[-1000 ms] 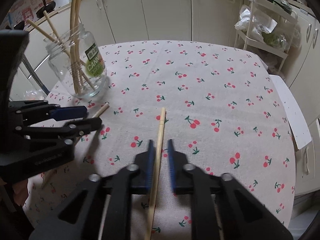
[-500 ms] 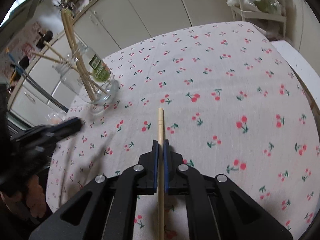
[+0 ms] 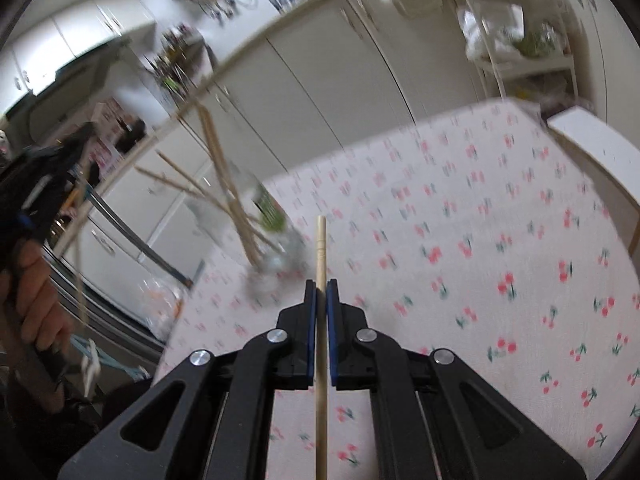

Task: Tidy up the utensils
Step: 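Lift both held chopsticks and carry them above the glass jar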

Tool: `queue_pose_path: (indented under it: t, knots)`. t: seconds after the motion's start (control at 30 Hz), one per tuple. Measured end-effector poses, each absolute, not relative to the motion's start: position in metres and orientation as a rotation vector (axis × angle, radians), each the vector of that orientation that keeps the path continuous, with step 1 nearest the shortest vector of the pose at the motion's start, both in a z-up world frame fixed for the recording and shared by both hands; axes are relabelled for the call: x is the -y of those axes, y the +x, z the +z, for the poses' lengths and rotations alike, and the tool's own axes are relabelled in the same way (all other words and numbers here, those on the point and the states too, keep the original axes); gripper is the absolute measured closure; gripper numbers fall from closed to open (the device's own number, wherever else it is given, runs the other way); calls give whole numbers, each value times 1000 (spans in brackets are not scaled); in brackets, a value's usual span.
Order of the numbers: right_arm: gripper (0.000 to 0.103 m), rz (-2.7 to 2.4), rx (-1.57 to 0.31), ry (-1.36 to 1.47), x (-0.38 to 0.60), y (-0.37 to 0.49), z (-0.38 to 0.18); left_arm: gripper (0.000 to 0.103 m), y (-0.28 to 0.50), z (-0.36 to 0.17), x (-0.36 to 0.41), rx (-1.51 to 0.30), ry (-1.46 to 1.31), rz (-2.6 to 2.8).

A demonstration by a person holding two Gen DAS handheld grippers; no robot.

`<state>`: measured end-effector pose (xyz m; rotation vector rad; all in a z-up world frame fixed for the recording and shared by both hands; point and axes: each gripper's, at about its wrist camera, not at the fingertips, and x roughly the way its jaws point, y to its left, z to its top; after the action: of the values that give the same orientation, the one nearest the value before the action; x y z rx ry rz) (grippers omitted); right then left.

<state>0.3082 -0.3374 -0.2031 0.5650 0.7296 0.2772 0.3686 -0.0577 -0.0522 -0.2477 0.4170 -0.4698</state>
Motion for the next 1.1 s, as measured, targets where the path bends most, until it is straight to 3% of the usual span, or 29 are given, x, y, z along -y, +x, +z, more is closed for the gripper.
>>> queue_pose_path:
  t: [0.43,1.1]
  knots:
    - [97,199,-389,535,335,306,-130,98,417,-29,74,-208,-316,-311]
    - [97,185,-267,545,333,333,-103,98,443,-62,88,-109,-288,-172]
